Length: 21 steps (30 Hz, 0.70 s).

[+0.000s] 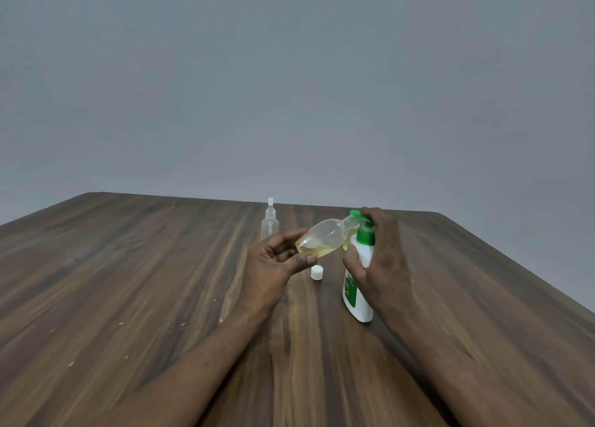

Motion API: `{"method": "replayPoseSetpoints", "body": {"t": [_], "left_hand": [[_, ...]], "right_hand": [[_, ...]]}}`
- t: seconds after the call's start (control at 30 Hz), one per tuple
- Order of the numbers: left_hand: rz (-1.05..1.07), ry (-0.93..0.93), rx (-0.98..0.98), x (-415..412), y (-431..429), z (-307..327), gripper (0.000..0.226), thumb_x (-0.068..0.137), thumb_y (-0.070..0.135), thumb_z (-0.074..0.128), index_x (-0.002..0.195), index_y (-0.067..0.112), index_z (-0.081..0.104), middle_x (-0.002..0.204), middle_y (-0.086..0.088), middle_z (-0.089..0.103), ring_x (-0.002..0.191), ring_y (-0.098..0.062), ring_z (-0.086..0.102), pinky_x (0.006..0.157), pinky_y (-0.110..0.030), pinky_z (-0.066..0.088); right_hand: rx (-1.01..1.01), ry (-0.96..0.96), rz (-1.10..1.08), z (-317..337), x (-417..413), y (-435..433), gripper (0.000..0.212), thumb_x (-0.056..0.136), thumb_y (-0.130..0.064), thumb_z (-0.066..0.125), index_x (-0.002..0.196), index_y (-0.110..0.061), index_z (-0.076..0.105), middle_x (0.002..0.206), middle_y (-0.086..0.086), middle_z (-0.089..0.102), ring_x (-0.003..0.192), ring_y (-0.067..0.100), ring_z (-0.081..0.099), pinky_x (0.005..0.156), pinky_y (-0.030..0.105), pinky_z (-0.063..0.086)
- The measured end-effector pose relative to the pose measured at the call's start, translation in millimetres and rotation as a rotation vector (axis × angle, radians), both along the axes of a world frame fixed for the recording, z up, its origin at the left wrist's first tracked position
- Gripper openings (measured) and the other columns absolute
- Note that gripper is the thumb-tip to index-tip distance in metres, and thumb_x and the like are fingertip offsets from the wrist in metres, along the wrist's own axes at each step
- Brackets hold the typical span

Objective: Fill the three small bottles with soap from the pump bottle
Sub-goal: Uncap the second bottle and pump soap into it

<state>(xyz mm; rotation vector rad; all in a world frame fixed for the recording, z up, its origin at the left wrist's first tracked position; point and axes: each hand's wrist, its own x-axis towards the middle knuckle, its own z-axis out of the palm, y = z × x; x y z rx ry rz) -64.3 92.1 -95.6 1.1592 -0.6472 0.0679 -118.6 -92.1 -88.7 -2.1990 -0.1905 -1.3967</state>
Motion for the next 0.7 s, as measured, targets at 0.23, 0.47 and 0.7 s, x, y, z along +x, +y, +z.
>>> {"method": "replayPoseSetpoints", "body": {"t": [0.23,0.47,0.7], "left_hand": [[0.001,-0.005,0.000,0.8,-0.3,-0.7,0.046,0.074,-0.010,0.079,0.118,0.005,0.071,0.104,-0.010,0.078,0.096,-0.025,0.075,0.077,-0.028,0.061],[-0.002,0.001,-0.004,-0.3,-0.3,-0.4,0.046,0.074,-0.009,0.079,0.116,0.006,0.071,0.103,-0.010,0.078,0.096,-0.024,0.075,0.077,-0.027,0.061],[-0.003,0.007,-0.008,1.1,-0.1,-0.2,0.047,0.074,-0.008,0.080,0.118,0.006,0.071,0.106,-0.010,0.077,0.099,-0.024,0.074,0.078,-0.028,0.061]], "right_hand": [[-0.006,-0.006,-0.009,-0.7,0.2,0.6,0.066,0.081,-0.006,0.072,0.137,-0.020,0.041,0.128,-0.008,0.046,0.112,0.007,0.052,0.093,0.021,0.042],[0.008,-0.004,0.005,-0.4,0.0,-0.1,0.058,0.082,-0.008,0.072,0.133,-0.018,0.047,0.120,-0.011,0.049,0.106,0.008,0.054,0.089,0.024,0.046],[-0.015,-0.018,-0.011,-0.2,0.9,0.1,0.067,0.081,-0.007,0.071,0.138,-0.019,0.040,0.131,-0.008,0.045,0.113,0.006,0.050,0.095,0.024,0.044]]}}
